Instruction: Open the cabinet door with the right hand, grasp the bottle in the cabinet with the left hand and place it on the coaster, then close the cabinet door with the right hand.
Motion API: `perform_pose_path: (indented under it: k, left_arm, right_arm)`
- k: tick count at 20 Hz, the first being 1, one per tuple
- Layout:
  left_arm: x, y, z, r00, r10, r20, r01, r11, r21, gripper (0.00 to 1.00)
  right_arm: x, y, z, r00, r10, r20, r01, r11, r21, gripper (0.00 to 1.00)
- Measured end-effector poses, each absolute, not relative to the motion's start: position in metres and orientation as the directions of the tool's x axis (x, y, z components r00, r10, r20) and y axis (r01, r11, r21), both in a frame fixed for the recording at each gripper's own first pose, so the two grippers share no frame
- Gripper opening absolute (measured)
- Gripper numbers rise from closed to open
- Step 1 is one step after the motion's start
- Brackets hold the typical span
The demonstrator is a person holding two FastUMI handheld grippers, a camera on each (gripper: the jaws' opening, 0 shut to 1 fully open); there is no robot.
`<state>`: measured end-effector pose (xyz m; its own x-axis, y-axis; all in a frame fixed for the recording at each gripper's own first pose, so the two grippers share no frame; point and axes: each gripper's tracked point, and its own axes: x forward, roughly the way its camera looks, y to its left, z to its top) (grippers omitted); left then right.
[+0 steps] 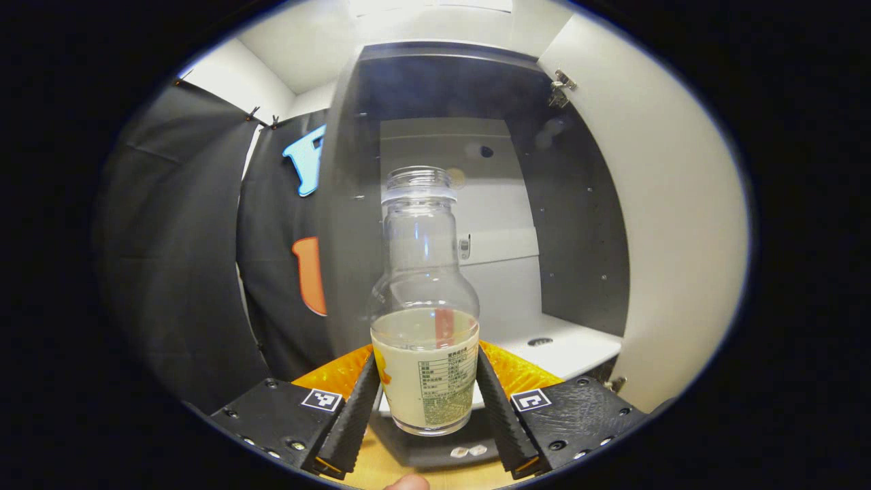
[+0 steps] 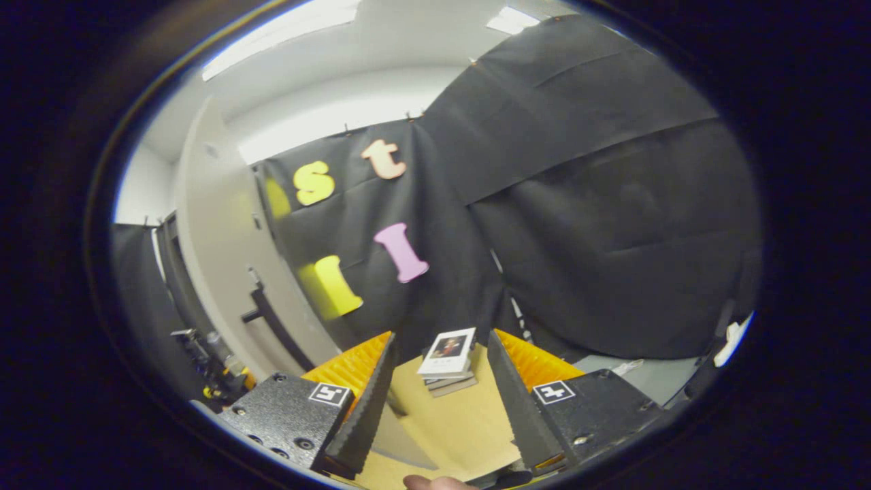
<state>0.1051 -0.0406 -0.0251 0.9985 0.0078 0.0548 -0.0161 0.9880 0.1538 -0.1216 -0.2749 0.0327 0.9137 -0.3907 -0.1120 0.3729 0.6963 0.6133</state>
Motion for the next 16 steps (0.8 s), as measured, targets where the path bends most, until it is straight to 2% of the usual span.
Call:
perform_pose_path:
  k: [2,3,4,8,10,13,16]
  left_arm:
    - [0.073,-0.031,-0.046,1.0,0.002,0.004,-0.002,0.985,0.174,0.75]
    - [0.056,-0.021,-0.056,0.999,0.027,-0.017,-0.023,0.98,0.196,0.75]
    - [0.038,-0.007,-0.06,0.998,0.06,-0.014,-0.056,0.974,0.22,0.75]
    - [-0.011,0.021,-0.064,0.989,0.136,0.058,-0.146,0.962,0.232,0.75]
    - [-0.032,0.032,-0.077,0.98,0.18,0.087,-0.196,0.948,0.252,0.75]
    - [-0.053,0.038,-0.124,0.973,0.208,0.102,-0.228,0.943,0.243,0.75]
    - [-0.069,0.043,-0.193,0.966,0.249,0.063,-0.257,0.944,0.205,0.75]
  right_arm:
    - [-0.099,-0.275,0.003,0.914,-0.346,-0.21,0.386,0.587,0.712,0.83]
    - [-0.089,-0.279,-0.014,0.909,-0.333,-0.252,0.401,0.525,0.751,0.79]
    - [-0.078,-0.285,-0.032,0.898,-0.33,-0.29,0.422,0.463,0.78,0.84]
    - [-0.072,-0.298,-0.129,0.816,-0.291,-0.5,0.568,0.241,0.787,0.84]
    - [-0.081,-0.301,-0.172,0.769,-0.283,-0.573,0.636,0.246,0.732,0.84]
    - [-0.098,-0.308,-0.187,0.74,-0.346,-0.577,0.673,0.354,0.65,0.84]
    - [-0.112,-0.322,-0.189,0.725,-0.392,-0.566,0.685,0.492,0.538,0.84]
